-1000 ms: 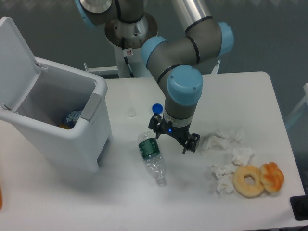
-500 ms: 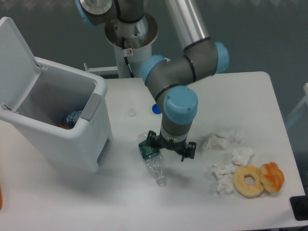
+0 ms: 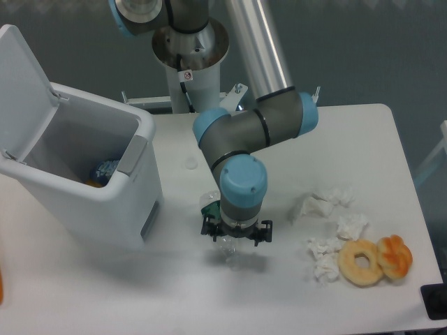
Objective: Pick up the plastic bottle
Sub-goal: 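Lift the gripped bottle upright off the table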
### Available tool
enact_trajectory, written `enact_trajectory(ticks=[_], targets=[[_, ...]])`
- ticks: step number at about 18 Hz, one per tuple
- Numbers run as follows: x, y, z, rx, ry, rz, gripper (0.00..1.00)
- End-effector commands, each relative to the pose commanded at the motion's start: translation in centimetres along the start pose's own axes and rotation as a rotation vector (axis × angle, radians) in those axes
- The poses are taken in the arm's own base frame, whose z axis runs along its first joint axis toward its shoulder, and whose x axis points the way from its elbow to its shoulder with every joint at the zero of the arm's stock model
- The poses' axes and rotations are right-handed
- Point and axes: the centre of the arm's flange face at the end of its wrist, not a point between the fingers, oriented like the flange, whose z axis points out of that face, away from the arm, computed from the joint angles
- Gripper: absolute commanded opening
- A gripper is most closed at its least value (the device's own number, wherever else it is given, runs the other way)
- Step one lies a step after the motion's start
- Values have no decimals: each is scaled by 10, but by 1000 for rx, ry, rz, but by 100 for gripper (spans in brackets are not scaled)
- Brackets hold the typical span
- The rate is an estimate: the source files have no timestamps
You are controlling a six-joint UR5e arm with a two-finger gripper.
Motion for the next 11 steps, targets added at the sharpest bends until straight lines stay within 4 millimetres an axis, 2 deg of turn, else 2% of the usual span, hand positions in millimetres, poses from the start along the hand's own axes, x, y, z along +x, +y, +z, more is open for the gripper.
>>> enact_trajectory(ticks=[7,11], targets=[[5,-6,4,-10,-22,6,100],[3,-16,9,-6,-28,-52,93]])
